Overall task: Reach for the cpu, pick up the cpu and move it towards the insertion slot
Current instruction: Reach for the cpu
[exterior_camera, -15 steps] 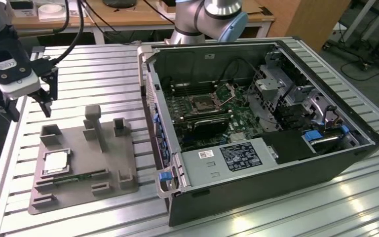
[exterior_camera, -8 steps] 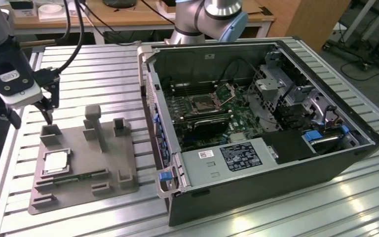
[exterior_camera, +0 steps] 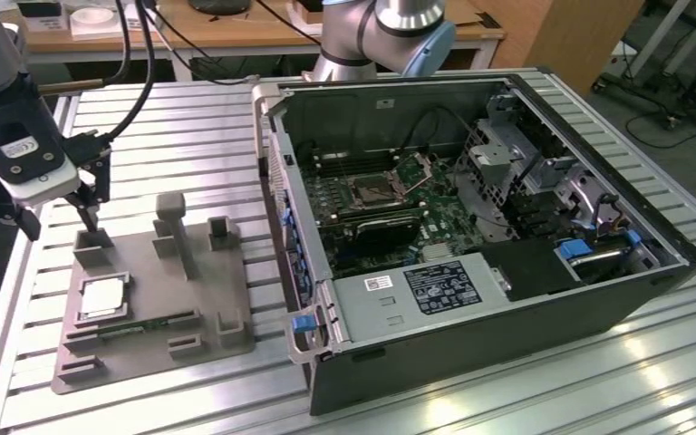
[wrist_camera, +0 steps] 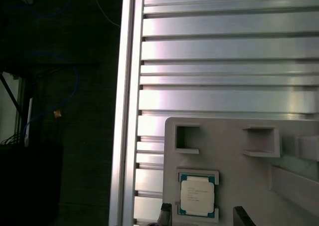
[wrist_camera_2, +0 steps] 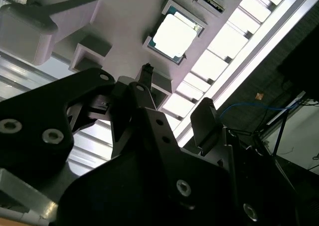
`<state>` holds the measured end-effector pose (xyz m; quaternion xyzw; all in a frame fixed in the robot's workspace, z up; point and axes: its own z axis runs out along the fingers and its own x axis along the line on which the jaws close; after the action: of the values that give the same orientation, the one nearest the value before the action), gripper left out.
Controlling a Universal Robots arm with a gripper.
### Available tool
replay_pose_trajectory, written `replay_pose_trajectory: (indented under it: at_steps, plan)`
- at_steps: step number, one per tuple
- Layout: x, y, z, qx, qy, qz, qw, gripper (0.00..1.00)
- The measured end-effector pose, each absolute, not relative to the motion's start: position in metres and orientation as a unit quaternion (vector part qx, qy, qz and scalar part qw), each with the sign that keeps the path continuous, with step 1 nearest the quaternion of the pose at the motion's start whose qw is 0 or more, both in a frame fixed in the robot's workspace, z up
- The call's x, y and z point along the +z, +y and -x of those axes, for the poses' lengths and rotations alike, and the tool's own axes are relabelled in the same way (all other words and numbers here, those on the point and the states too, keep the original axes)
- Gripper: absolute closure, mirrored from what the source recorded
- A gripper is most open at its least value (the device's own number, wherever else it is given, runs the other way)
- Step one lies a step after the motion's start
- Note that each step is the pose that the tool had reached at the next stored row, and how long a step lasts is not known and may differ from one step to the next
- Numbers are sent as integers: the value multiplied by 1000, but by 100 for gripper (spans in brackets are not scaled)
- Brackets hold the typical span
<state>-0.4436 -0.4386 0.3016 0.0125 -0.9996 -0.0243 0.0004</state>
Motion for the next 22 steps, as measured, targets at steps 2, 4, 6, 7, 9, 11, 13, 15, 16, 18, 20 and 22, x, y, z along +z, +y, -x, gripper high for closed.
replay_pose_trajectory:
  at_steps: [2,4,6,7,9,11,13,15,16,18,20,22]
  plan:
    - [302,-439,444,-24,-1000,-13,0,42]
    - [302,-439,444,-24,-1000,-13,0,42]
    - [302,-439,444,-24,-1000,-13,0,42]
    - [301,-439,444,-24,-1000,-13,0,42]
    - [301,-439,444,-24,-1000,-13,0,42]
    - [299,-439,444,-24,-1000,-13,0,42]
    - [296,-439,444,-24,-1000,-13,0,42]
    - [293,-439,444,-24,-1000,-13,0,42]
    - [291,-439,444,-24,-1000,-13,0,42]
    - [287,-439,444,-24,-1000,-13,0,42]
    - [283,-439,444,-24,-1000,-13,0,42]
    - [280,-439,444,-24,-1000,-13,0,42]
